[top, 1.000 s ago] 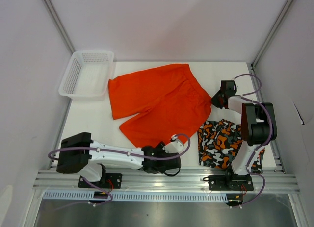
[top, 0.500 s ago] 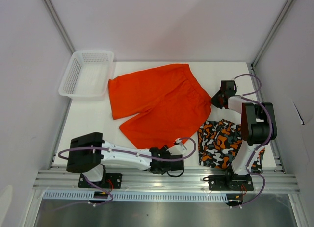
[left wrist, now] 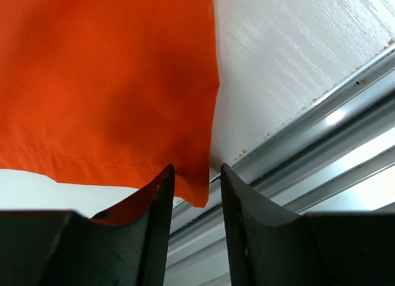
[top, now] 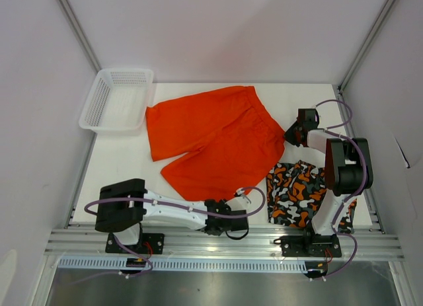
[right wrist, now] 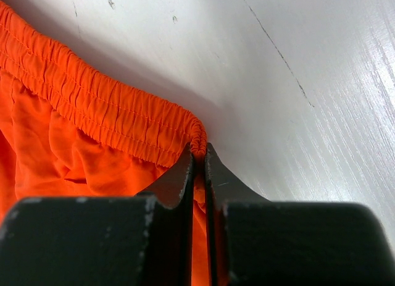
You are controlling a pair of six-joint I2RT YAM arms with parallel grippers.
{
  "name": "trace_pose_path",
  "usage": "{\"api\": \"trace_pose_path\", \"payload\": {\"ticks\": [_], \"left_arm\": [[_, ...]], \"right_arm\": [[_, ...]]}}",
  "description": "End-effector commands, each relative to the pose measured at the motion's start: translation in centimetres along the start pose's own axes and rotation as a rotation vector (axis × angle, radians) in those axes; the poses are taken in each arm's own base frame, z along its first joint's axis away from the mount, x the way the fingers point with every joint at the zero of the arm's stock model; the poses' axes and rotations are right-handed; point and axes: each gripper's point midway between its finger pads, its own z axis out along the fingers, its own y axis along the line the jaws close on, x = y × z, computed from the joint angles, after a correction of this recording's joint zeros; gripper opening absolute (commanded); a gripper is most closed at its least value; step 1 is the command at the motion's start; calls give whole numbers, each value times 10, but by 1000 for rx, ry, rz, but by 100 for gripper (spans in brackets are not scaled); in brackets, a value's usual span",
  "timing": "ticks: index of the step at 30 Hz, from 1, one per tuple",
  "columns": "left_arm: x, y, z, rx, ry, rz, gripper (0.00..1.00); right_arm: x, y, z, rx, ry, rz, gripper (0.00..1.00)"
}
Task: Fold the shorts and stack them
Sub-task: Fold the shorts
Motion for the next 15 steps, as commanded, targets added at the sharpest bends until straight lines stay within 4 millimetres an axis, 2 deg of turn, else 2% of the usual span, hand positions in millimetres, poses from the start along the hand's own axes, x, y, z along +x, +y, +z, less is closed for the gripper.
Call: {"api": "trace_pose_path", "payload": {"ticks": [1, 3, 4, 6, 9, 13, 15], "left_arm": [[-2, 10, 8, -26, -18, -40, 34], [2, 11, 10, -26, -12, -37, 24], [2, 10, 10, -25, -8, -37, 12], [1, 9, 7, -13, -13, -36, 0], [-7, 3, -5, 43, -45, -34, 0], [-24, -22, -34, 147, -118, -11, 0], [-31, -32, -47, 166, -135, 5, 0]], "right_arm": [[-4, -1, 5, 1, -13, 10, 0], [-4, -2, 5, 4, -13, 11, 0], [-5, -2, 4, 3, -14, 13, 0], [-4, -3, 3, 6, -10, 13, 0], [-3, -6, -3, 16, -3, 20, 0], [0, -13, -22, 56, 33, 21, 0], [-7, -14, -36, 71, 12, 16, 0]]}}
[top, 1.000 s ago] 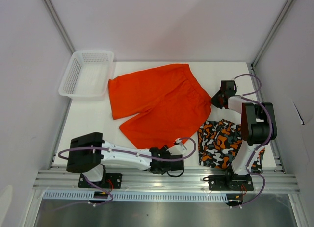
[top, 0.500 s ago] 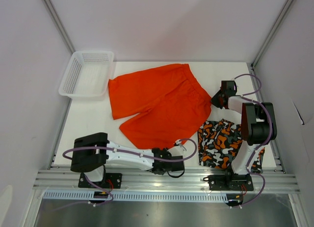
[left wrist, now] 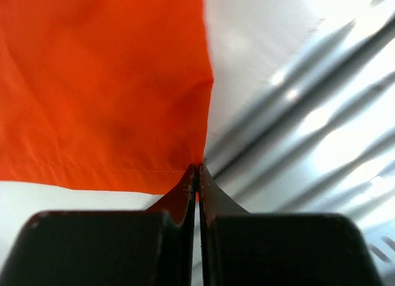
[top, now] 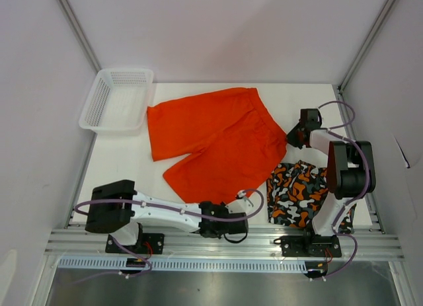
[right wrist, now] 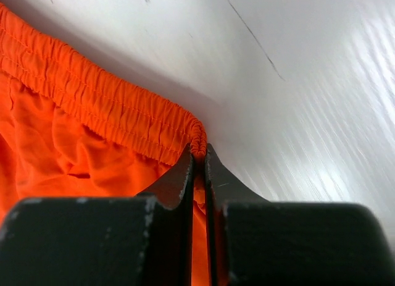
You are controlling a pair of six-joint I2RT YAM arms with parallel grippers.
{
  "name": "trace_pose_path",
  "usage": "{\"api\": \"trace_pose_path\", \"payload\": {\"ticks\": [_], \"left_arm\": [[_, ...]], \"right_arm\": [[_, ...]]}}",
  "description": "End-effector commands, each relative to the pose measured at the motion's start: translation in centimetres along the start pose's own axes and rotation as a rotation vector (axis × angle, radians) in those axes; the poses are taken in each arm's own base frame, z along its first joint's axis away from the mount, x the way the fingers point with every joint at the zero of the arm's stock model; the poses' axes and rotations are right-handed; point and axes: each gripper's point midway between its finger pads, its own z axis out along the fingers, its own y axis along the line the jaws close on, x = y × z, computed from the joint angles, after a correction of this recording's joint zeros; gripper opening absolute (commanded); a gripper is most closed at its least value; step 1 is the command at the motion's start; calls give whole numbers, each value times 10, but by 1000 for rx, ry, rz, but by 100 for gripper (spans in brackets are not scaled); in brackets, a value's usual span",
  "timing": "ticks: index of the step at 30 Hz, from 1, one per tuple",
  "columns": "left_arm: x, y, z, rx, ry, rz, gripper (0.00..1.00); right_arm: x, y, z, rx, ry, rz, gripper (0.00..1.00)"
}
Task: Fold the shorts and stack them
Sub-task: Fold the shorts
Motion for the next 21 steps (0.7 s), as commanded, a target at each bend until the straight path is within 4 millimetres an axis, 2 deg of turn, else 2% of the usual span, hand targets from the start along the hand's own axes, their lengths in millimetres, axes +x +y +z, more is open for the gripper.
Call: {"api": "trace_pose_path", "payload": {"ticks": [1, 2, 3, 4, 6, 7, 9, 11, 15, 16, 17, 18, 20, 21], "left_arm": [[-33, -36, -40, 113, -106, 32, 0], [-42, -44, -48, 125, -128, 35, 0], [-36, -54, -52, 129, -117, 71, 0], [-42, -63, -59, 141, -132, 78, 0], [-49, -78, -70, 167, -143, 92, 0], [-58, -94, -82, 203, -166, 101, 0], [-58, -105, -90, 238, -156, 117, 0], [-71, -111, -107, 271, -185, 101, 0], [-88, -82, -132, 262, -224, 29, 0], [-94, -69, -132, 265, -223, -17, 0], [-102, -55, -148, 297, -261, -70, 0], [-95, -45, -142, 294, -252, -88, 0], [-104, -15, -144, 297, -271, -181, 0], [-105, 11, -148, 283, -294, -242, 0]], "right_arm": [[-3, -13, -32, 66, 0, 3, 0], [-12, -17, -42, 73, -24, 8, 0], [-15, -30, -48, 118, -30, 17, 0], [-18, -32, -58, 124, -44, 19, 0], [-20, -38, -69, 145, -48, 25, 0], [-17, -46, -75, 165, -29, 34, 0], [-19, -49, -88, 171, -29, 48, 0], [-20, -57, -97, 186, -19, 71, 0], [-37, -53, -116, 153, -41, 113, 0], [-41, -52, -118, 157, -38, 120, 0], [-44, -50, -120, 154, -37, 127, 0], [-53, -43, -125, 148, -37, 128, 0], [-56, -36, -121, 148, -5, 141, 0], [-53, -30, -122, 130, 30, 148, 0]]}}
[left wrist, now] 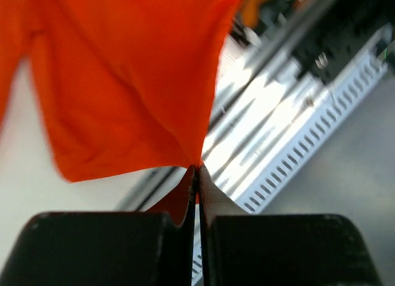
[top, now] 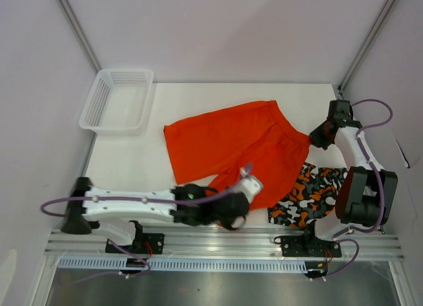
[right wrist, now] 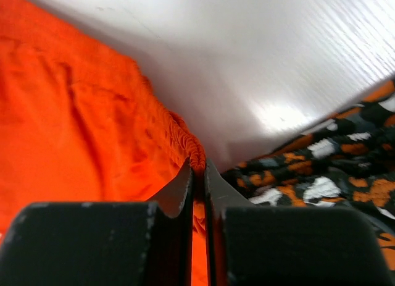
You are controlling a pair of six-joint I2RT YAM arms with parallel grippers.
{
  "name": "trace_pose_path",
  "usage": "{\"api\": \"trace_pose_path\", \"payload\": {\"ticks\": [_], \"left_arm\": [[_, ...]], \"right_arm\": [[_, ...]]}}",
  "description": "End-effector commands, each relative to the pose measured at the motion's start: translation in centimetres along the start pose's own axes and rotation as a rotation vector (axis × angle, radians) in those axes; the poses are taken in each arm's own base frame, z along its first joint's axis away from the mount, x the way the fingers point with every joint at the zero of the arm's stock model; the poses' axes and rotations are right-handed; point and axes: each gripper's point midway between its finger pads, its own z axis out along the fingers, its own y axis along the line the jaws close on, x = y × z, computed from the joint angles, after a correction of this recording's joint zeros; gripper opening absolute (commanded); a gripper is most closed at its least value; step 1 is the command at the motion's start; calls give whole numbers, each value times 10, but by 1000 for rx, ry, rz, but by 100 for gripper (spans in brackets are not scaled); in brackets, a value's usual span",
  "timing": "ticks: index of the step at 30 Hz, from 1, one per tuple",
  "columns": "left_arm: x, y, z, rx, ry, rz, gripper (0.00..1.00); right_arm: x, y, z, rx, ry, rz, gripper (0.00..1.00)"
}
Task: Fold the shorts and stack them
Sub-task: Fold the shorts
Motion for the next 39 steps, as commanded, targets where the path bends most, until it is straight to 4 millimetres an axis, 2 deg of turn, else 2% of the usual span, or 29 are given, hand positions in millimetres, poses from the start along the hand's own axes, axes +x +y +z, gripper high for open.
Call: {"api": "trace_pose_path", "payload": {"ticks": [1, 2, 3, 7, 9, 11, 13, 14, 17, 18, 20, 21, 24, 25, 26, 29, 32, 33, 35, 39], "left_arm": [[-22, 56, -39, -12, -98, -164, 0], [-22, 69, -44, -30, -111, -185, 0], [-29, 91, -55, -53, -148, -220, 0], [-42, 134, -77, -114, -214, -264, 0], [-47, 157, -80, -163, -224, -281, 0], [-55, 169, -84, -183, -240, -293, 0], [-64, 190, -87, -221, -258, -315, 0], [-69, 197, -87, -234, -261, -317, 0], [-78, 225, -91, -292, -274, -378, 0], [-84, 240, -97, -319, -297, -411, 0], [-92, 251, -99, -325, -312, -433, 0], [-95, 264, -99, -353, -312, -457, 0], [-100, 289, -99, -403, -307, -496, 0], [-108, 293, -103, -408, -325, -502, 0], [-113, 296, -102, -396, -336, -503, 0], [-126, 310, -104, -400, -359, -512, 0], [-133, 331, -107, -443, -357, -530, 0], [-134, 341, -110, -461, -361, -547, 0], [-134, 353, -107, -483, -353, -563, 0], [-131, 380, -104, -524, -354, -607, 0]], "right_arm": [[-22, 35, -19, -78, 15, 27, 0], [-23, 40, -17, -88, 24, 38, 0], [-26, 46, -18, -100, 24, 43, 0], [-46, 79, -30, -185, 6, 68, 0], [-51, 89, -29, -209, 17, 90, 0], [-59, 106, -36, -257, 16, 103, 0], [-64, 117, -34, -286, 24, 128, 0], [-71, 128, -41, -320, 19, 133, 0], [-77, 143, -36, -346, 33, 158, 0], [-85, 152, -42, -371, 22, 163, 0], [-87, 163, -35, -394, 34, 179, 0], [-93, 175, -40, -435, 29, 178, 0], [-93, 192, -30, -485, 58, 199, 0], [-98, 199, -33, -509, 57, 206, 0], [-96, 202, -25, -513, 78, 221, 0], [-104, 222, -21, -603, 78, 241, 0], [-104, 235, -17, -674, 105, 251, 0], [-108, 244, -13, -717, 105, 265, 0], [-111, 259, -16, -798, 119, 262, 0], [-112, 274, 3, -839, 145, 290, 0]]}}
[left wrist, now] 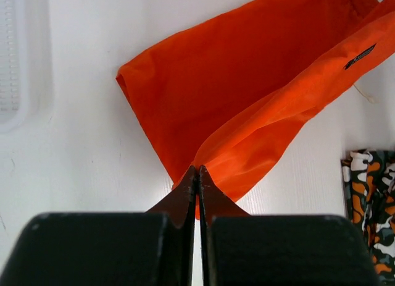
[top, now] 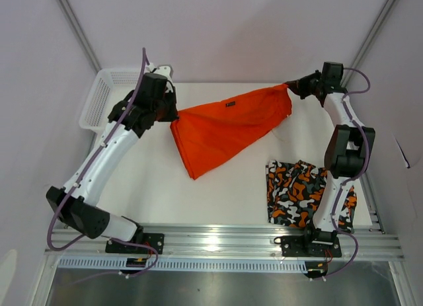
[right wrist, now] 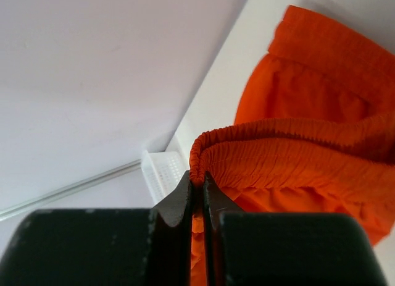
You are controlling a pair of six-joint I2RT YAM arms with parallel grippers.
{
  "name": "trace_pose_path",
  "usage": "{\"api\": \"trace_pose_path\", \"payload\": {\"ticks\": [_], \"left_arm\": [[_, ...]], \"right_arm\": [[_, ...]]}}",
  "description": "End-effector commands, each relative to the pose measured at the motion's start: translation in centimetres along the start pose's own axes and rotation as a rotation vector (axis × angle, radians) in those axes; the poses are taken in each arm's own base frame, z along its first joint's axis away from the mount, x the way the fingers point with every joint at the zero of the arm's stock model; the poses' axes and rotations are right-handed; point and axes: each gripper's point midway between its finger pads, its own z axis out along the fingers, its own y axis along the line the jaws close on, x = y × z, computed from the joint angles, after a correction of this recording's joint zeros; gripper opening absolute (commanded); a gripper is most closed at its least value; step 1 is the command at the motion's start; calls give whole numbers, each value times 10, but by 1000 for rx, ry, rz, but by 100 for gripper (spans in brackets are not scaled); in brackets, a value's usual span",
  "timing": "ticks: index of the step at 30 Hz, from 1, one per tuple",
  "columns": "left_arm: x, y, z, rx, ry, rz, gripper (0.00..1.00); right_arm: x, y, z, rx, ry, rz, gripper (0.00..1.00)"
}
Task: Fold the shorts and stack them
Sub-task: Fold the shorts
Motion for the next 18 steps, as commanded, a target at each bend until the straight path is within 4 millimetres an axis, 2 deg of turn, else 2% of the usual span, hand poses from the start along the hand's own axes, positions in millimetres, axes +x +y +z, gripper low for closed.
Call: {"api": "trace_pose_path", "payload": {"ticks": [1, 3, 4, 6, 9, 10, 11, 12, 15, 16, 18], "left_arm": [[-23, 12, 6, -19, -51, -8, 0], [-23, 19, 19, -38, -38, -16, 0], [-24, 22, 24, -44, -36, -20, 0], [-21, 31, 38, -69, -16, -30, 0], [-23, 39, 54, -85, -15, -45, 0], [-24, 40, 57, -89, -17, -47, 0], [-27, 42, 60, -93, -26, -53, 0], [-21, 44, 68, -101, -3, -51, 0], [-22, 53, 77, -132, 0, -57, 0], [-19, 56, 83, -144, 13, -63, 0], [-17, 64, 90, -164, 21, -78, 0]], "right_arm": [[-5, 54, 9, -198, 16, -29, 0], [-5, 63, 15, -211, 18, -40, 0], [-5, 55, 26, -197, 28, -30, 0], [-4, 54, 38, -210, 41, -27, 0], [-4, 58, 48, -254, 42, -20, 0], [-5, 52, 53, -251, 42, -14, 0], [-7, 57, 55, -276, 30, -25, 0], [-7, 54, 60, -271, 23, -20, 0], [-7, 53, 72, -283, 19, -34, 0], [-7, 59, 73, -300, 20, -45, 1], [-5, 55, 84, -316, 26, -47, 2]]}}
